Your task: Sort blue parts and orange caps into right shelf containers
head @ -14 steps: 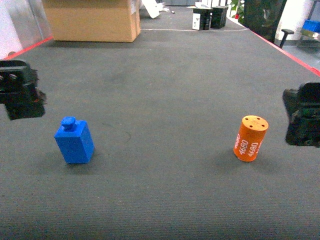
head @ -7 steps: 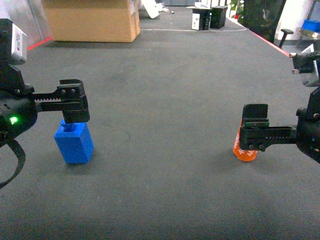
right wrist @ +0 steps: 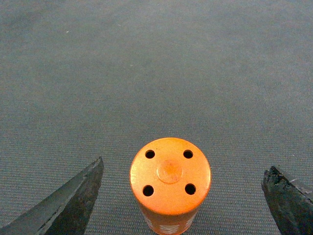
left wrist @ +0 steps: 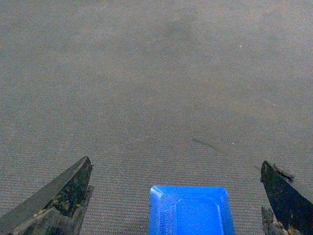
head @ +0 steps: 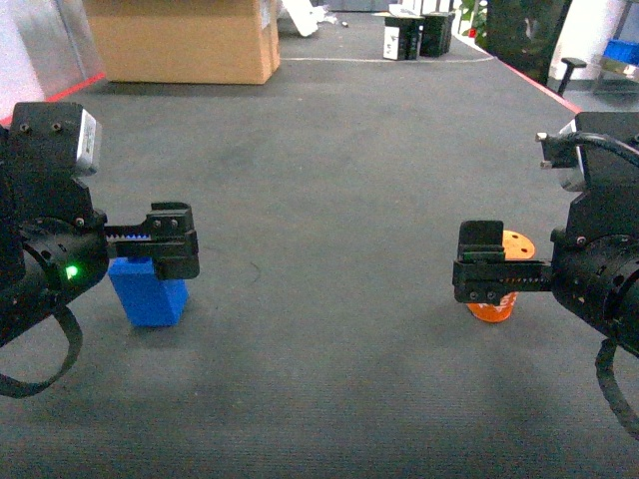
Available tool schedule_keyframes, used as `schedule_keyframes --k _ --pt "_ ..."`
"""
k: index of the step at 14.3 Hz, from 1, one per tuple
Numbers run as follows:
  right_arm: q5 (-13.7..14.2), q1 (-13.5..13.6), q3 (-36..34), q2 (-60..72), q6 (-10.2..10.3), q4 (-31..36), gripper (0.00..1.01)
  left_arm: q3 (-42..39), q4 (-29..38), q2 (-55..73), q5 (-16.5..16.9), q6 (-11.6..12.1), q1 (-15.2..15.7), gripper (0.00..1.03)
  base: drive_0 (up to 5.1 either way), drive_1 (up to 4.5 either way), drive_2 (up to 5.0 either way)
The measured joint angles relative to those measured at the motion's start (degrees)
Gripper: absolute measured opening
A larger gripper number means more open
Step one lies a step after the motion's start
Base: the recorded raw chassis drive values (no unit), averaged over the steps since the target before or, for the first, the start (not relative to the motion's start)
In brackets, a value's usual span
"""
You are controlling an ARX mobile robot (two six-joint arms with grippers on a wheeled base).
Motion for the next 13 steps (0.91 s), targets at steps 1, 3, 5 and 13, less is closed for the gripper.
schedule_keyframes --k 1,3,5,13 --pt "0.2 0.0 0.4 0.7 0.1 0.1 0.98 0.4 0.0 1.0 0.0 0.0 0.2 0.98 0.0 0.00 0.0" --pt "0.4 0.0 1.2 2.4 0.2 0.3 0.98 0.5 0.0 2.7 0.3 0.0 0.5 0.98 0.0 0.00 0.0" --pt "1.2 0.0 1.8 4.9 0.6 0.7 0.98 0.7 0.1 3.9 0.4 0.0 0.5 0.98 0.0 0.00 0.0" --pt "4.2 0.1 7.9 13.4 1.9 3.7 0.86 3.3 -1.6 9.3 1.1 -0.3 0.6 0.98 0.0 0.00 0.0"
